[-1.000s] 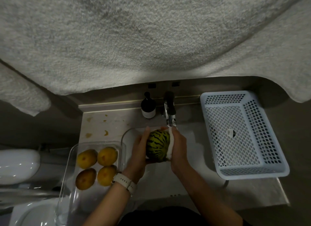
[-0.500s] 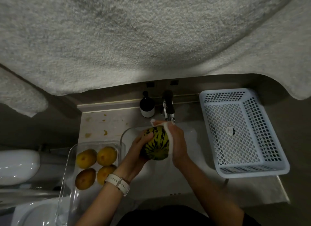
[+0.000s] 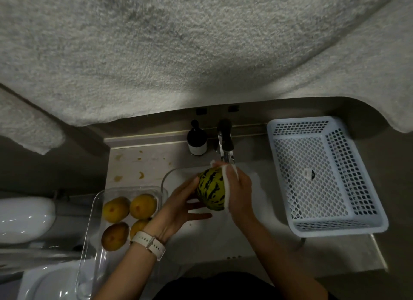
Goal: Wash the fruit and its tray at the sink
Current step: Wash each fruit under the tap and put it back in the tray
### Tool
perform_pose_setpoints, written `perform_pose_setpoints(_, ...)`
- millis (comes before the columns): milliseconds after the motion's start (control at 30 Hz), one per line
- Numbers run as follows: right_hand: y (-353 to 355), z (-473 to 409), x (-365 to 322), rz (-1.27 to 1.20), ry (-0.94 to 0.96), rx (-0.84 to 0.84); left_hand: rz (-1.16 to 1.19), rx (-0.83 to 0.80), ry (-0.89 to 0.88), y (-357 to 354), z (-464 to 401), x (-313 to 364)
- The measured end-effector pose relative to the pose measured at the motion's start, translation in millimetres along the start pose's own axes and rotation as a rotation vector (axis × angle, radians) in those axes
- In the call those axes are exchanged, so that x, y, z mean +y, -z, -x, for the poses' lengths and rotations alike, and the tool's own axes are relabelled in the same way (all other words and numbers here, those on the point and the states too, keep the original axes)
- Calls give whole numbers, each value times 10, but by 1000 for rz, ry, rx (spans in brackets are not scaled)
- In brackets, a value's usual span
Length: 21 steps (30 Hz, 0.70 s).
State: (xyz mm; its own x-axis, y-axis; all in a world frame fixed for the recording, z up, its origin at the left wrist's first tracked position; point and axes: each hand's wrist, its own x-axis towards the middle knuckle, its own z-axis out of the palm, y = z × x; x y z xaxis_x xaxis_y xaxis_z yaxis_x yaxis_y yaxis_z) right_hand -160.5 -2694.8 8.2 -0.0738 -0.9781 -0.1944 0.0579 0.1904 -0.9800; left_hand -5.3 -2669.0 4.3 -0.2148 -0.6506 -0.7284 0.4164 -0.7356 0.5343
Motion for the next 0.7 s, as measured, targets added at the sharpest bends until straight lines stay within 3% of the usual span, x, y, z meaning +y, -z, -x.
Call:
perform_pose_setpoints(200, -44, 93, 38, 530, 461, -12, 93, -73, -50, -189, -1, -97)
perform_pose_setpoints(267, -85, 132, 62, 536, 501, 34, 127, -92, -57, -258, 4, -118)
perform_pose_setpoints(500, -128, 145, 70, -245, -18, 82, 307, -184, -35, -164, 5, -120)
perform_pose_setpoints(700, -44, 25, -21, -393, -405, -50, 278, -243, 6, -18, 48, -77)
